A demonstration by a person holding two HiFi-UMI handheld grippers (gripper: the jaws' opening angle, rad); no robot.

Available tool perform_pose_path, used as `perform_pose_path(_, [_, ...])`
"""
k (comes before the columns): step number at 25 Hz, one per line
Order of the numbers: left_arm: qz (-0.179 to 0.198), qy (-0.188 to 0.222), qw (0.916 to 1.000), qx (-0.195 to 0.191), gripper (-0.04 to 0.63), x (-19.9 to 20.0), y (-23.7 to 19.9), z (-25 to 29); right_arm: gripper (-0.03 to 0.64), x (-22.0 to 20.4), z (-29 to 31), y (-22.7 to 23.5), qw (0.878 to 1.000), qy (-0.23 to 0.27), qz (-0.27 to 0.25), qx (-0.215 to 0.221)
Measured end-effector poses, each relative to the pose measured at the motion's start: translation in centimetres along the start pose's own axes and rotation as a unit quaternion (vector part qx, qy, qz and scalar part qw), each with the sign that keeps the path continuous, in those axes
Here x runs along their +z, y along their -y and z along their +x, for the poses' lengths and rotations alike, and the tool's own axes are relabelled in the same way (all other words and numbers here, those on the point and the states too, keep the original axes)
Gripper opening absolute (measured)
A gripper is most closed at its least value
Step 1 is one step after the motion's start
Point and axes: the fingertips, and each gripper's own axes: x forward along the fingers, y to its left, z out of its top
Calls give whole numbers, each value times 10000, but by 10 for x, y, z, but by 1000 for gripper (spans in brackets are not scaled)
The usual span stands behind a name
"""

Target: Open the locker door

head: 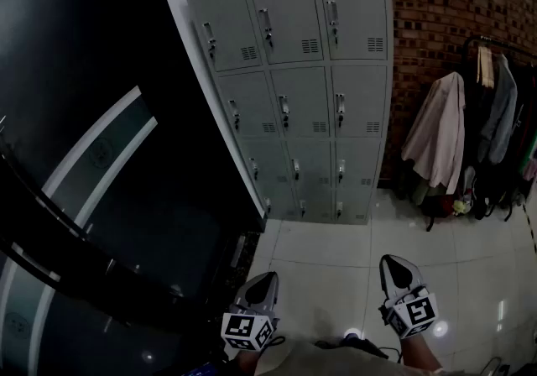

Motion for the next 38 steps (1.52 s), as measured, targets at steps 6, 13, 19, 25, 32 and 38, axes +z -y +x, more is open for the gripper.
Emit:
perform_pose_path(6, [31, -132, 9999, -4, 100, -15, 11, 9, 0, -12, 2, 23, 9995, 297, -64, 9])
perform_pose_path(13, [-84, -165, 9997, 137, 100, -16, 23, 30, 0, 1, 13, 49, 9992, 265, -194, 249])
perform_pose_path(19, [-70, -214, 9996, 187, 100, -37, 31, 57, 0, -29, 27, 72, 9990, -93, -58, 425])
perform_pose_path(25, [-123, -382, 9988, 275, 100, -61, 34, 76, 0, -46, 35, 100, 9988, 8, -54, 496])
perform_pose_path(32, [-127, -347, 9989, 285, 100, -66, 14, 114, 0, -54, 67, 122, 9984, -294, 50, 478])
perform_pose_path(38, [-113, -324, 9994, 86, 100, -82, -13, 155, 0, -64, 106, 138, 9993, -93, -75, 349])
